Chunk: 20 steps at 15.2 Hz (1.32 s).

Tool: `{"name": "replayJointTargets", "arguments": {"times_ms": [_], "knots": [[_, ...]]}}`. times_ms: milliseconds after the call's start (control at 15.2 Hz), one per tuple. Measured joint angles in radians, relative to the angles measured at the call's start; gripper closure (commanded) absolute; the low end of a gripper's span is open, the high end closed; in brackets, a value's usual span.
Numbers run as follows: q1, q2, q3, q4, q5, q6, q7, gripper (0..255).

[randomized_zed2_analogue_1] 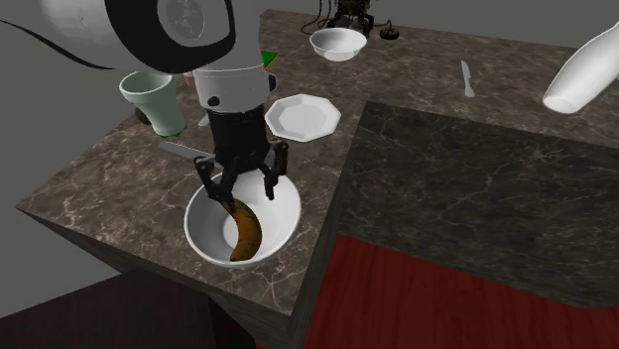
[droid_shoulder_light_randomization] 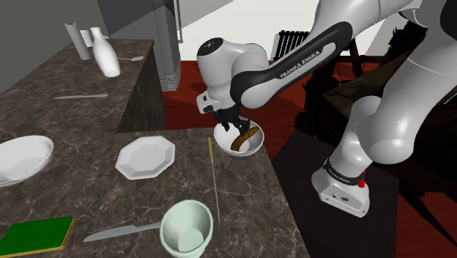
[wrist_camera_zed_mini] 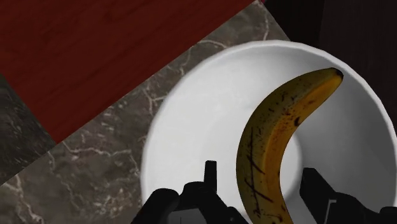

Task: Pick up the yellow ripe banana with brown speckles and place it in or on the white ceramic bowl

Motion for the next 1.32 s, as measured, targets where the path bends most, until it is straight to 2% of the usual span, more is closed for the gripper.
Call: {"name": "replayJointTargets", "arguments": {"times_ms": [198,330,660,1056,1122,1320], "knots": [[0.021,-0.090,0.020,-0.148,-0.025,0.159,0.008,0],[0.022,-0.094,0.022,-0.181,-0.035,0.203,0.016,0],[0.011,-0.059,0.017,-0.220,-0.064,0.281,0.032,0],[0.010,-0.052,0.016,-0.224,-0.069,0.293,0.036,0],[0.010,-0.052,0.016,-0.224,-0.069,0.293,0.036,255],[0.010,-0.052,0.016,-0.223,-0.069,0.293,0.036,255]]}}
